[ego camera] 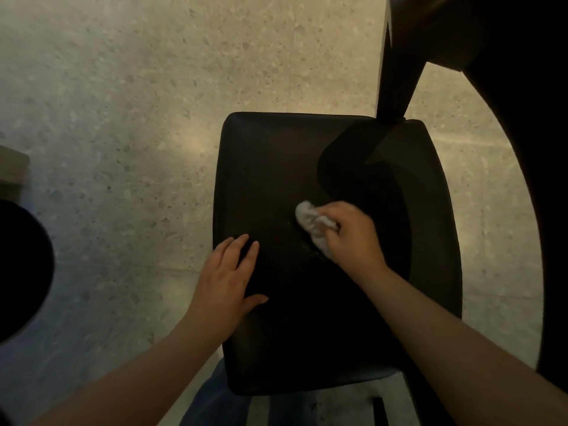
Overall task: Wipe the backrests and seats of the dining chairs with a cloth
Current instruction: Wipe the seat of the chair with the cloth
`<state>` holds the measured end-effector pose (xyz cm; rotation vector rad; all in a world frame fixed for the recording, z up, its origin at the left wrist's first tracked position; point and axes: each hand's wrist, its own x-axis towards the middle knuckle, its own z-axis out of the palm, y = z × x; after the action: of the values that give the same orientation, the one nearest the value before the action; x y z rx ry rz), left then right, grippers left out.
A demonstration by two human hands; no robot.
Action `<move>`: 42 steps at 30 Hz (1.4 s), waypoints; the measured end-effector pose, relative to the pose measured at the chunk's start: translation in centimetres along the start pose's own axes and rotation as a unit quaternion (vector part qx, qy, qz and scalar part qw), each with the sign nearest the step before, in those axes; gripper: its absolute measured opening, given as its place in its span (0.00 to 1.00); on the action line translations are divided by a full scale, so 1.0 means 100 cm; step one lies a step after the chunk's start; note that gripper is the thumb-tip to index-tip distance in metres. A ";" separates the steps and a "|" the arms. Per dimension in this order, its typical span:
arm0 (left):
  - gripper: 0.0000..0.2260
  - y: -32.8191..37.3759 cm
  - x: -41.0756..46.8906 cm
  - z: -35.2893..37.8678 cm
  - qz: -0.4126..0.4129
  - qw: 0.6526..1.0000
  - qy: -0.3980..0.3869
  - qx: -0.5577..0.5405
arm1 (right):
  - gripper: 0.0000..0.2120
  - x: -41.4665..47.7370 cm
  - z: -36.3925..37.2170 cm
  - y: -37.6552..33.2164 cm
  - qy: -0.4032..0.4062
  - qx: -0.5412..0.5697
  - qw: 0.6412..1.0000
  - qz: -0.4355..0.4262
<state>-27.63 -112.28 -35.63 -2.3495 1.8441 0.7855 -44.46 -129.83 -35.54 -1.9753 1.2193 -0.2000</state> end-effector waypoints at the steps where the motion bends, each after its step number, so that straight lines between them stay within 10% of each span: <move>1: 0.42 -0.003 -0.004 0.000 -0.009 1.000 -0.003 -0.005 | 0.10 0.010 -0.007 0.001 0.033 0.001 0.999 0.004; 6: 0.42 -0.011 -0.009 0.002 -0.011 0.999 -0.014 -0.049 | 0.11 0.037 0.003 -0.008 0.090 0.022 0.991 0.096; 14: 0.42 -0.013 -0.007 0.005 -0.013 0.999 -0.014 -0.045 | 0.12 -0.009 0.029 -0.016 -0.066 -0.009 0.997 -0.027; 20: 0.42 -0.015 -0.009 0.005 -0.005 0.997 -0.014 -0.072 | 0.10 0.035 0.016 -0.018 0.063 0.004 0.998 0.020; 29: 0.39 -0.025 -0.029 0.001 -0.043 0.991 0.009 -0.124 | 0.12 -0.006 0.038 -0.029 -0.086 -0.006 0.996 -0.017; 34: 0.37 -0.030 -0.036 0.005 -0.052 0.990 0.019 -0.131 | 0.10 0.024 0.032 -0.038 0.058 0.022 0.998 0.012; 42: 0.34 -0.047 -0.038 0.005 -0.064 0.988 0.025 -0.141 | 0.14 -0.024 0.071 -0.046 -0.068 -0.008 0.997 -0.043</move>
<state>-24.08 -107.33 -35.70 -2.6472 1.6745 1.0401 -38.93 -123.02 -36.56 -2.0218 1.0521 -0.0972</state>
